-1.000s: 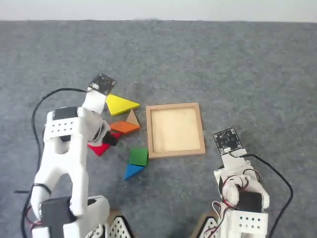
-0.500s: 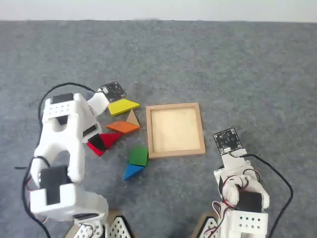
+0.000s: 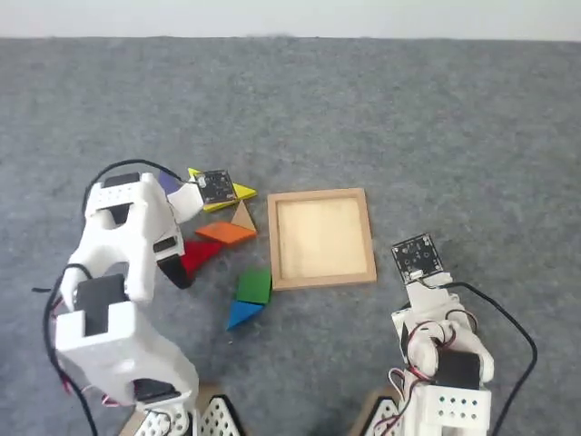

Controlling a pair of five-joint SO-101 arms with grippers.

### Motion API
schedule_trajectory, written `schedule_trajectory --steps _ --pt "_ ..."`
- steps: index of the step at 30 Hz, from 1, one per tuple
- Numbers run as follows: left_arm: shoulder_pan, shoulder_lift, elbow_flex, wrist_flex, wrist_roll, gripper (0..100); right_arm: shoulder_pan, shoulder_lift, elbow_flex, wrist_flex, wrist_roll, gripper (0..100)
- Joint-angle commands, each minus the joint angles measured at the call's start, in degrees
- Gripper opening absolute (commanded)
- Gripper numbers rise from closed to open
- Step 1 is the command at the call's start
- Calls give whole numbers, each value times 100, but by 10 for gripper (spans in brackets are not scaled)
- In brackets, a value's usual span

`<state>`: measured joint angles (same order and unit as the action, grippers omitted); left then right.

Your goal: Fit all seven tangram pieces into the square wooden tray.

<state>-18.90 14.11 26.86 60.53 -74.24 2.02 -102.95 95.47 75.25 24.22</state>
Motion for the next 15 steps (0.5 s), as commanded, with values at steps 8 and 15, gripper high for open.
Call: schedule_trajectory --steps 8,15 --pt "0 9 -224 88 519 144 -31 -92 97 13 44 8" --pt "35 -35 -391 237 1143 118 -31 -92 97 13 44 8"
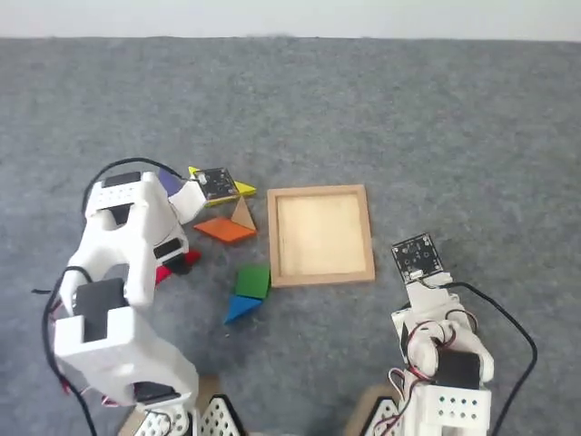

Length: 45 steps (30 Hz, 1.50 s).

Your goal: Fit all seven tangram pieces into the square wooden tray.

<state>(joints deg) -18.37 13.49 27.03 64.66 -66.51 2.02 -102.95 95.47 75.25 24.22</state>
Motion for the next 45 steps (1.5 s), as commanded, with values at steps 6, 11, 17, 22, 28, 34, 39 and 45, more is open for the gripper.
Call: schedule_trajectory --steps 6,11,17,22,28,34,39,45 --pt "-149 -1020 -259 396 853 128 -31 -92 97 13 44 8" --pt "-440 -2910 840 703 1459 252 -22 -92 97 13 44 8" --pt "-598 -4440 1851 774 3851 258 -22 -92 97 13 44 8" --pt "-571 -3886 1868 1160 5582 344 -31 -92 97 13 44 8" --pt "-914 -2470 1692 668 6523 372 -31 -92 97 13 44 8" --pt "-1705 -1240 813 202 6558 374 -31 -92 97 13 44 8" --pt "-2119 -589 48 202 7007 374 -31 -92 97 13 44 8" --pt "-2224 -369 -523 167 7675 374 -31 -92 97 13 44 8"
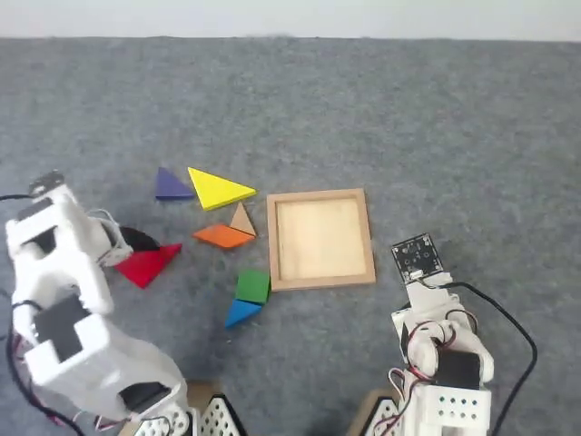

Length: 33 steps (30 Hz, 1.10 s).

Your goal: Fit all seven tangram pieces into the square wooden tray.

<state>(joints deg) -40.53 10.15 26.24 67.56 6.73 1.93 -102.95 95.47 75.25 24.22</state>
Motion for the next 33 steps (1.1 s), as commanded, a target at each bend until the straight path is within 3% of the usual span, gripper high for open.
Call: schedule_trajectory --steps 1,6,12,18,20,25,33 --pt "35 -35 -505 -123 536 374 -22 -92 97 13 44 8" --pt "607 -26 -549 -123 1354 374 -22 -92 97 13 44 8" --pt "993 -26 -136 -193 1670 374 -22 -92 97 13 44 8" --pt "747 -70 101 -255 1600 374 -22 -92 97 13 44 8" --pt "633 -88 -31 -149 1248 373 -22 -92 97 13 44 8" --pt "360 -18 -207 633 703 373 -22 -92 97 13 44 8" --pt "325 598 -13 -44 580 373 -22 -92 97 13 44 8"
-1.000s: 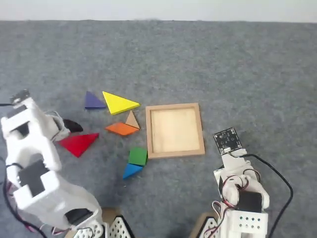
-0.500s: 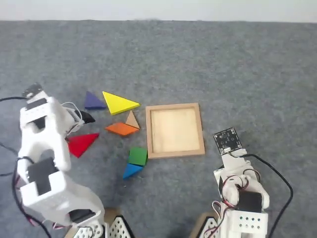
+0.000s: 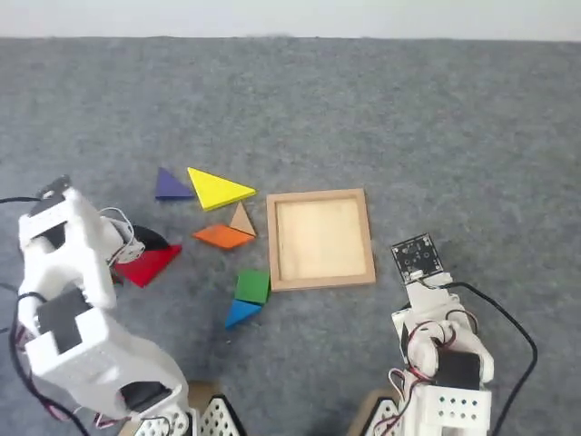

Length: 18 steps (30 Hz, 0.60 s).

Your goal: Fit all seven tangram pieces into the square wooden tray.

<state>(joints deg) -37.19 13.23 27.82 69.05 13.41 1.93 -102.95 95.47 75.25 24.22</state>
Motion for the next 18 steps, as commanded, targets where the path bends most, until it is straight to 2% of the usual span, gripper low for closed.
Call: schedule_trajectory --steps 1,5,12,18 --pt "-9 396 -312 -193 -97 373 -22 -92 97 13 44 8" --pt "123 888 -936 62 -176 359 -22 -92 97 13 44 8" --pt "299 1240 -1569 308 -914 187 -13 -92 97 13 44 8" --pt "571 1231 -1578 492 -1380 174 -22 -92 97 13 44 8"
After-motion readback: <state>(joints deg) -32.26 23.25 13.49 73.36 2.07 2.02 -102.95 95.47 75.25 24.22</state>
